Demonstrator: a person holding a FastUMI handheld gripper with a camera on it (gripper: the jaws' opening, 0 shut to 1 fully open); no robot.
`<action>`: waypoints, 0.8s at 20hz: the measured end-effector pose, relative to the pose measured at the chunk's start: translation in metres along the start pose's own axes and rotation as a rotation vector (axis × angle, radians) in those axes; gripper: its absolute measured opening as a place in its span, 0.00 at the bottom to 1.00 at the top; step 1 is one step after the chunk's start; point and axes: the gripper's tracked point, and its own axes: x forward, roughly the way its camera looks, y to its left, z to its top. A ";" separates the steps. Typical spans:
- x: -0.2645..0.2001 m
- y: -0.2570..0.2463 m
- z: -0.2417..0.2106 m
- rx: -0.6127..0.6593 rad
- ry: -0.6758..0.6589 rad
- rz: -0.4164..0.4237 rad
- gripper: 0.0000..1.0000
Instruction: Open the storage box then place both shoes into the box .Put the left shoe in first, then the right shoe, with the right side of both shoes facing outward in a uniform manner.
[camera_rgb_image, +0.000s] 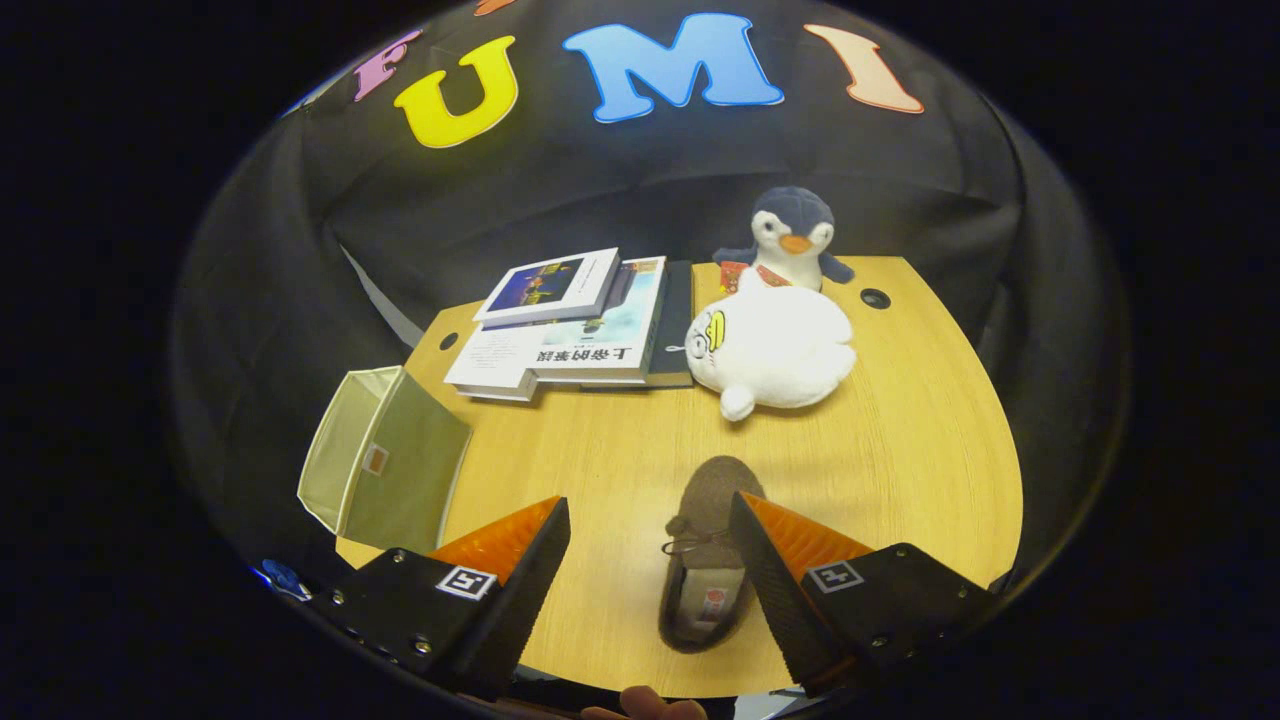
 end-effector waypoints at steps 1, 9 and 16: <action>0.003 -0.008 -0.008 0.002 0.018 -0.009 0.97; 0.024 -0.053 -0.074 0.007 0.177 -0.081 0.97; 0.051 -0.080 -0.108 0.047 0.269 -0.121 0.97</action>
